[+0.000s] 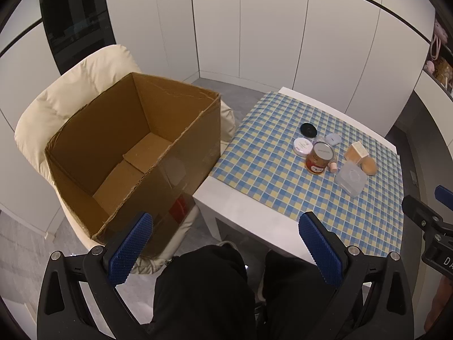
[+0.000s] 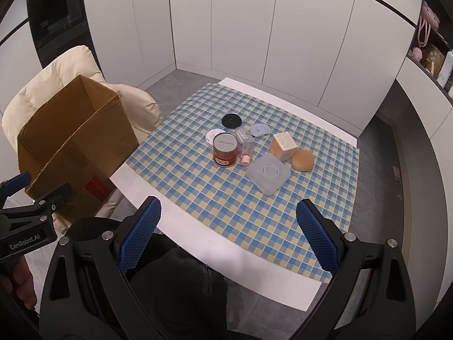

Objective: Organize objects
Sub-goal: 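Move both tools toward the tin can and the frosted square lid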

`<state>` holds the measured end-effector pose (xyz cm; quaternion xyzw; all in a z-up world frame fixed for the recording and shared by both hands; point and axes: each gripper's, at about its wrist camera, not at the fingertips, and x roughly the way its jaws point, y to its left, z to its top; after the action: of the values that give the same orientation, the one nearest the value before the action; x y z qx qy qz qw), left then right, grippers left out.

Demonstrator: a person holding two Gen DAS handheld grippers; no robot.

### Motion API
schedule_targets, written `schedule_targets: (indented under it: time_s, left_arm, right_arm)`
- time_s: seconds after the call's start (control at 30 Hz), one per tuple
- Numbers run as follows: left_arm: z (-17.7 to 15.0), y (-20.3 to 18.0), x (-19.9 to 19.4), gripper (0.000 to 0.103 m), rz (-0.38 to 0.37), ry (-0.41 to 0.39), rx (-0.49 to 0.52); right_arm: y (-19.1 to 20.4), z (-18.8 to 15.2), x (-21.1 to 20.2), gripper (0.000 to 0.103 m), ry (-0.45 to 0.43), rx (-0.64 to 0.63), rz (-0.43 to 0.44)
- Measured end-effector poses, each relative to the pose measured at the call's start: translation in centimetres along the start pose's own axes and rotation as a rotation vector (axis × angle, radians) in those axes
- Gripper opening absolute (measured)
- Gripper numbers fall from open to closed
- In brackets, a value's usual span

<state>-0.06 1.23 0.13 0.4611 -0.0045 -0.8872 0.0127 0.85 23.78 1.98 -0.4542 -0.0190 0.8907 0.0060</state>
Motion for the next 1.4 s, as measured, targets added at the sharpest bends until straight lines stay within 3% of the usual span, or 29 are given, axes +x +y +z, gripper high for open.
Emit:
schedule_targets:
  time_s: [1.4]
  left_arm:
    - [0.2, -9.7, 0.7, 0.102, -0.133, 0.037, 0.117]
  right_arm:
    - [-10.0, -4.2, -2.8, 0.098, 0.013, 0.173, -0.139]
